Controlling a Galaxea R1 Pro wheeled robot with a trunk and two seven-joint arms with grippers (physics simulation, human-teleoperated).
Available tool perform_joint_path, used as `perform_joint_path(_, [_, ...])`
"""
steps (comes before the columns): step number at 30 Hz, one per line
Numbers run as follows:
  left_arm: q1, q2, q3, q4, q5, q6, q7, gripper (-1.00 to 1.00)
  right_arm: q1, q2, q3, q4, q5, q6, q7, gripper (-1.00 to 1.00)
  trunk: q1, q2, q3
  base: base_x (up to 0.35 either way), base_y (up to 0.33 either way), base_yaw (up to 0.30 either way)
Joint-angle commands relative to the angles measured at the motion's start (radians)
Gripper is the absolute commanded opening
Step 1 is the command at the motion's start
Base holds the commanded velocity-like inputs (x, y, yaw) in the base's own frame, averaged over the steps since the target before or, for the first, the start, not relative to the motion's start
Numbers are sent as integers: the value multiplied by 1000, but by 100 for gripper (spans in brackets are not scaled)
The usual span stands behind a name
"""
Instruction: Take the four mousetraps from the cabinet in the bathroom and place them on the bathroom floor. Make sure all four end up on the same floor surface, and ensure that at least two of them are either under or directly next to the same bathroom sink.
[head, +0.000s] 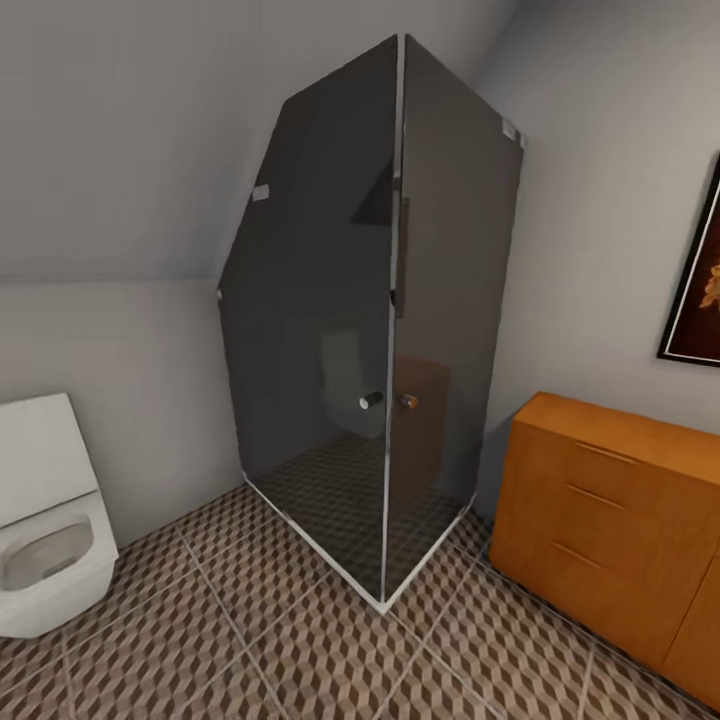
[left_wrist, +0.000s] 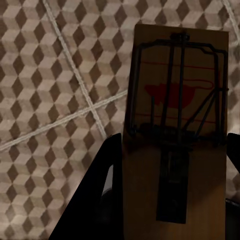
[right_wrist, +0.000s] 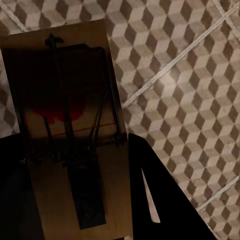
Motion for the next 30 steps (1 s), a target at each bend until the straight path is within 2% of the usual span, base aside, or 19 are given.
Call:
perform_joint_path(1, [0,-2,-8,-1,4,-1,8,-100,-1,0,-8,2,7,-4,-5,-100,0,-1,-1,0,0,299])
perform_joint_path(5, [-1,-8,-6,-1,5,0,7,-100,-1,0,-8,2,7,-19,-7,-100,0,-1,-1,0,0,299])
perform_joint_path(10, [-1,-37,-4,-1,6,-1,6,-100,-1,3,-7,2,8,-35,-34,-100,0,-1,-1,0,0,300])
perform_joint_path(13, [-1,-45,-3,-1,7,-1,6,-100,-2,5,-7,2,8,-38,-47,-100,0,-1,-1,0,0,300])
perform_joint_path(30, [-1,-47,-4,1,9,-3,5,-100,-3,-4,-7,2,8,-60,-57,-100,0,-1,-1,0,0,300])
